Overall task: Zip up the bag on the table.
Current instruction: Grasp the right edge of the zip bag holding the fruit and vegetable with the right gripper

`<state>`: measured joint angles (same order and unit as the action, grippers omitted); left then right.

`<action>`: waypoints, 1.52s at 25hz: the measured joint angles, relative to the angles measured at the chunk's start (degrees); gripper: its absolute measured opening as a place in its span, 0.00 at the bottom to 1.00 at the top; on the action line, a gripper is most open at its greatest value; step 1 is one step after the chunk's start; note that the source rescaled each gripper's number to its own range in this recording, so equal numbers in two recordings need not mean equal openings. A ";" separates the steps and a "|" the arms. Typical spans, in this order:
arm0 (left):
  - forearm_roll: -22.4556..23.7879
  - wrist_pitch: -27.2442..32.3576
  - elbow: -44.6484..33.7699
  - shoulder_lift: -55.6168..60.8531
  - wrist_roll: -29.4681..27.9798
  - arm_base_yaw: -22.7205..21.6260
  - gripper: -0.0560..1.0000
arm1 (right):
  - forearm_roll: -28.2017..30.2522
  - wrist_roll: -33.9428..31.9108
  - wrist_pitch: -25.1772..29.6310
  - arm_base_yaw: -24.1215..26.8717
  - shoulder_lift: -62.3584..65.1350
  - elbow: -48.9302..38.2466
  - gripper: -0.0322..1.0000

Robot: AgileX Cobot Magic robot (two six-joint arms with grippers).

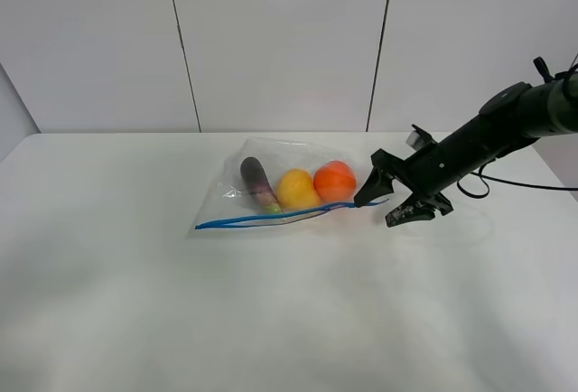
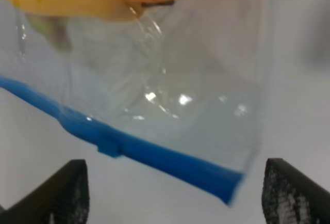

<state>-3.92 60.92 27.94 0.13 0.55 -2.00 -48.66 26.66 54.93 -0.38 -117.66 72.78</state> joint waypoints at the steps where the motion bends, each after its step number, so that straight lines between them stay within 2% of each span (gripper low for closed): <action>1: 0.00 0.00 0.00 0.00 0.00 0.00 1.00 | 0.00 0.00 0.56 0.86 0.05 0.00 0.77; 8: 0.00 0.00 0.00 0.00 0.00 0.00 1.00 | -5.18 2.18 5.75 7.63 0.76 0.17 0.77; 12: 0.00 0.00 0.00 0.00 0.00 0.00 1.00 | -7.77 3.01 6.22 7.40 0.68 0.17 0.76; 20: 0.00 0.00 0.00 0.00 0.00 0.00 1.00 | -9.27 4.70 6.74 4.36 -2.44 0.17 0.72; 25: 0.00 0.00 0.00 0.00 0.00 0.00 1.00 | -9.34 4.75 6.61 5.02 -2.44 0.17 0.59; 34: 0.00 0.00 0.00 0.00 0.00 0.00 1.00 | -9.45 4.75 5.97 5.02 -2.44 0.17 0.31; 38: 0.00 0.00 0.00 0.00 0.00 0.00 1.00 | -9.45 4.82 5.60 5.02 -2.44 0.17 0.23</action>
<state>-3.92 60.92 27.94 0.13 0.55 -2.00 -58.12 31.48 60.54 4.64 -120.10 72.95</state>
